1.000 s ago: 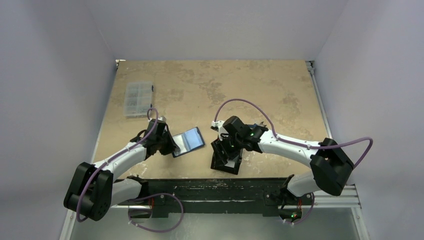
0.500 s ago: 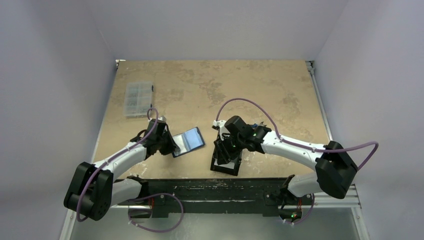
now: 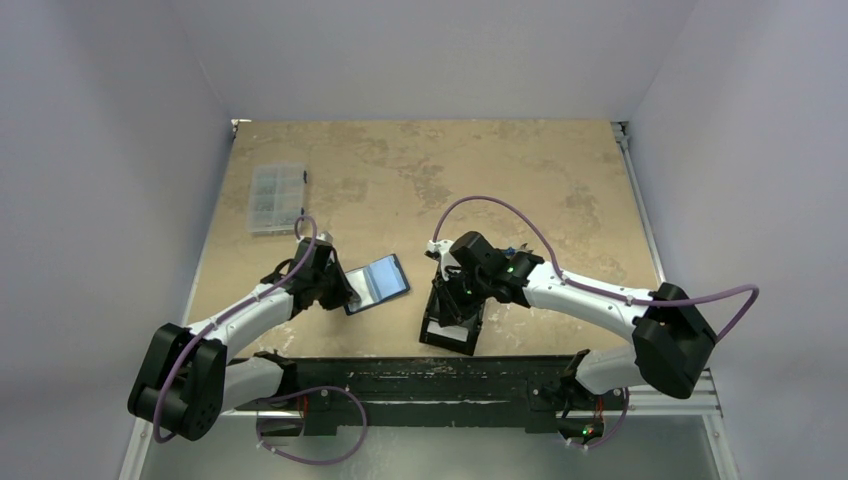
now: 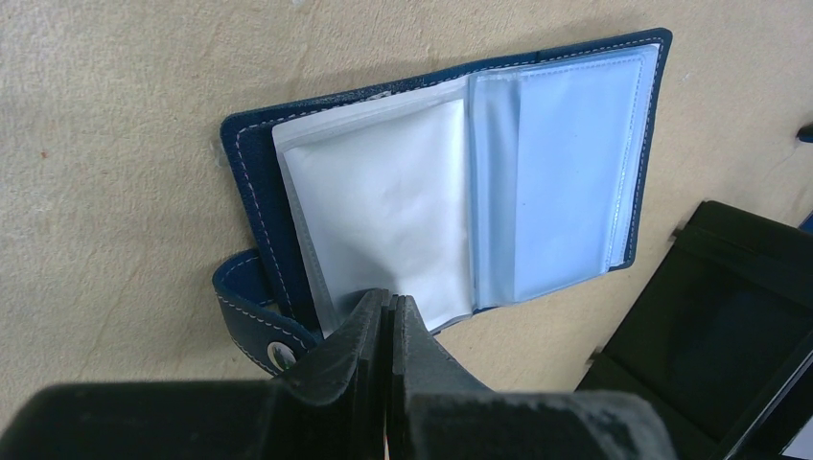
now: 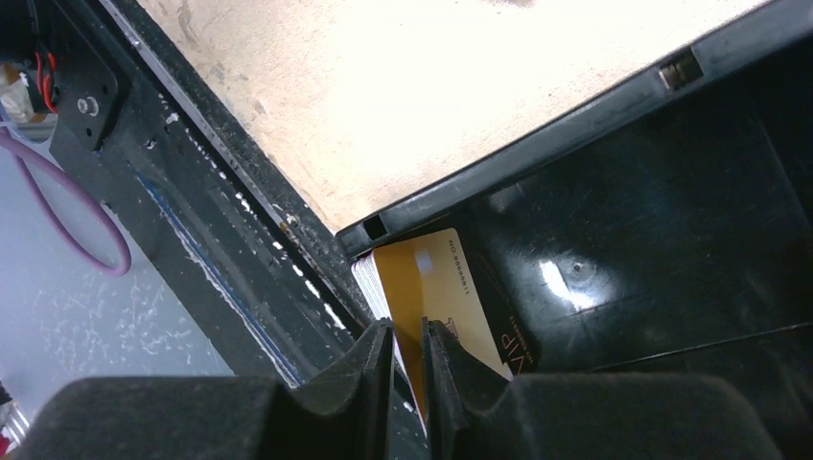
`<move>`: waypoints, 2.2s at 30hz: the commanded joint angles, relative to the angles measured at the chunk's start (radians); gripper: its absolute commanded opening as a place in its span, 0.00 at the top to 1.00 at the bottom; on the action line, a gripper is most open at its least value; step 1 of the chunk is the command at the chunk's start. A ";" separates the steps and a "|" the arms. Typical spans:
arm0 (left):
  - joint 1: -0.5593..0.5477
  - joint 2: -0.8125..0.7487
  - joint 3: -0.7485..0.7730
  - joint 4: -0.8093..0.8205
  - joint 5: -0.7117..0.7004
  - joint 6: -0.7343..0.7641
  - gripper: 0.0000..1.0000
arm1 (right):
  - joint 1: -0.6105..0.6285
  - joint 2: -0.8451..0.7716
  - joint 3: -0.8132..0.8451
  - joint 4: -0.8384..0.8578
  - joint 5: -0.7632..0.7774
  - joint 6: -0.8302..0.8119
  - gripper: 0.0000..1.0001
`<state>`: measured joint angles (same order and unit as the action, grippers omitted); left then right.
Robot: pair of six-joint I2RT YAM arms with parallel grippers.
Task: Put the credit cards into the card holder
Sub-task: Pick up the credit card from the storage box, then insert the credit card into the card holder.
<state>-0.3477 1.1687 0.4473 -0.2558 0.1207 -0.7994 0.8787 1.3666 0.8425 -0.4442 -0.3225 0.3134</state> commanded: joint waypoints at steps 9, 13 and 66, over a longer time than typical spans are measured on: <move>0.004 0.017 0.019 0.001 -0.002 0.020 1.00 | 0.006 -0.031 0.017 -0.025 0.100 0.013 0.97; 0.004 0.017 0.023 0.001 -0.002 0.019 1.00 | 0.006 -0.057 0.032 -0.041 0.164 0.017 1.00; 0.108 -0.373 0.058 0.369 0.448 -0.151 0.46 | -0.093 0.064 0.119 0.832 0.002 0.575 1.00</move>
<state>-0.2375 0.8543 0.4847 -0.0826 0.4831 -0.8490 0.7849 1.4998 0.9951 0.2466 -0.2832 0.8062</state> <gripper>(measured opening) 0.524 0.025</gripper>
